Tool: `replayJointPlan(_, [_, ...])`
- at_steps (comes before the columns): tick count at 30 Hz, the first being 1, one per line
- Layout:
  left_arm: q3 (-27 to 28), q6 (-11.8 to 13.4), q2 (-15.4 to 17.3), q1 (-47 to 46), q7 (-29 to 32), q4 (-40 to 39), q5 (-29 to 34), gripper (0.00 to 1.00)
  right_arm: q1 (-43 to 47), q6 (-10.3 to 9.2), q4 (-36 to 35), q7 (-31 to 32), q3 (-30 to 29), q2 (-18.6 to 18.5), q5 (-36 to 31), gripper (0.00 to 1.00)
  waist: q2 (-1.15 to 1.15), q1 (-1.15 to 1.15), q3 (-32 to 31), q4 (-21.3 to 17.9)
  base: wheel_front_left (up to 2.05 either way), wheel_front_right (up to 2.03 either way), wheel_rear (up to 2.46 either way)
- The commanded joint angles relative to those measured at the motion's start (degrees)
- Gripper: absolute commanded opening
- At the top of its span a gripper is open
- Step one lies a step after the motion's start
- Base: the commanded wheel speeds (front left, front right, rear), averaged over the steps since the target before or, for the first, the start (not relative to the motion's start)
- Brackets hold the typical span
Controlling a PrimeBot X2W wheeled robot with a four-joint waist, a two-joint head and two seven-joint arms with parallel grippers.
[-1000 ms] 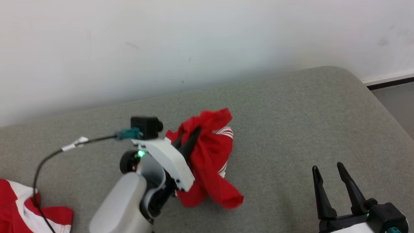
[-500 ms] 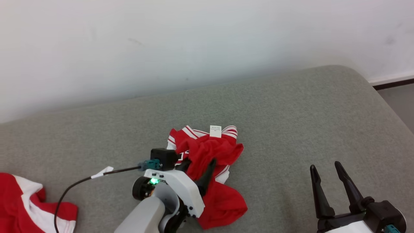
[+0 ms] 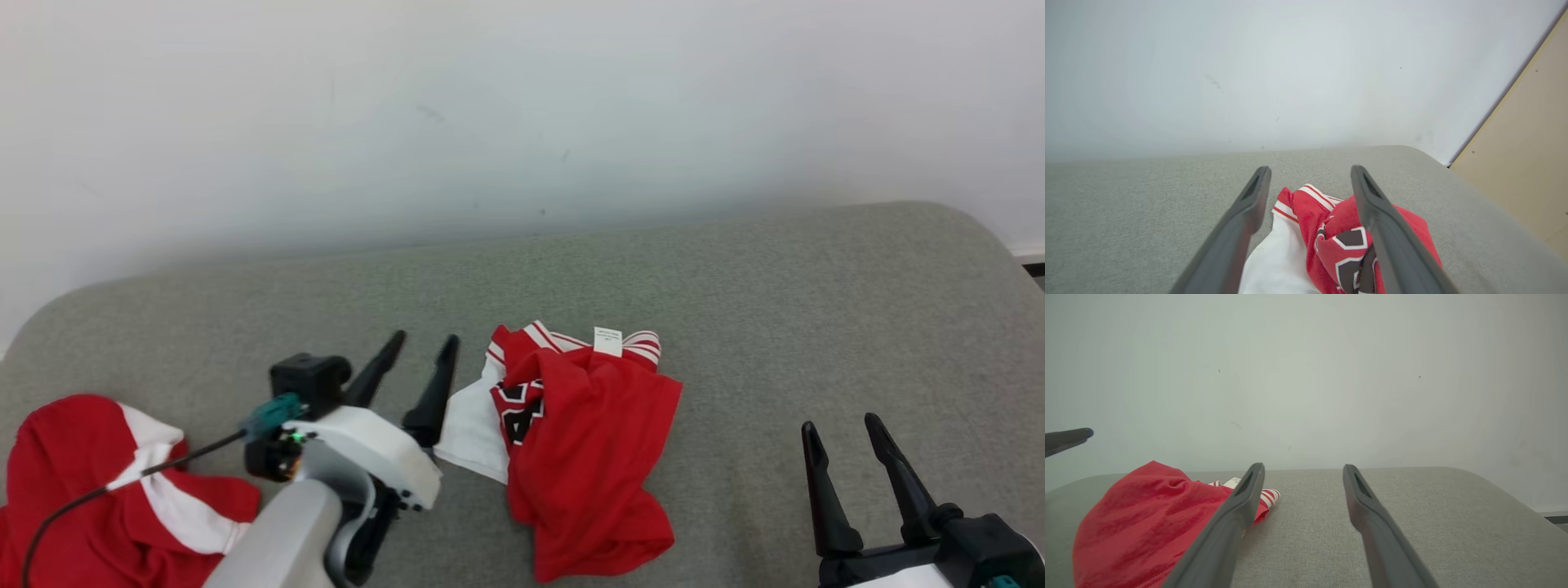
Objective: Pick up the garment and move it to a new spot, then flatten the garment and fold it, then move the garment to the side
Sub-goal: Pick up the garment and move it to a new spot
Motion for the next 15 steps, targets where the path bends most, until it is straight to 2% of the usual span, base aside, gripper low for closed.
replayJointPlan(1, [0.9,0.8,1.0,1.5,-0.9,-1.2,0.3,1.0,0.8,-0.1,-0.3,0.0,-0.3,-0.3,-0.4,1.0,0.0,0.0,0.0,0.8,0.0,0.0,0.0])
replayJointPlan(8, [6.9,6.7,3.5,9.3,-4.5,-9.2,2.8,1.0,1.1,-0.1,-0.6,0.0,-0.5,-0.3,-0.7,1.0,0.0,0.0,-0.2,2.2,0.0,0.0,0.0])
replayJointPlan(11, [10.5,8.1,3.1,13.3,-4.5,-14.2,5.4,1.0,1.3,-0.1,-1.2,0.0,-0.5,-0.4,-0.8,1.0,0.0,0.0,-0.1,2.4,0.0,0.0,0.0])
replayJointPlan(15, [14.9,8.4,1.4,19.0,-4.5,-18.9,8.6,1.0,1.4,-0.1,-2.7,0.0,-0.7,-0.8,-1.0,1.0,0.0,0.0,0.0,2.4,0.0,0.0,0.0])
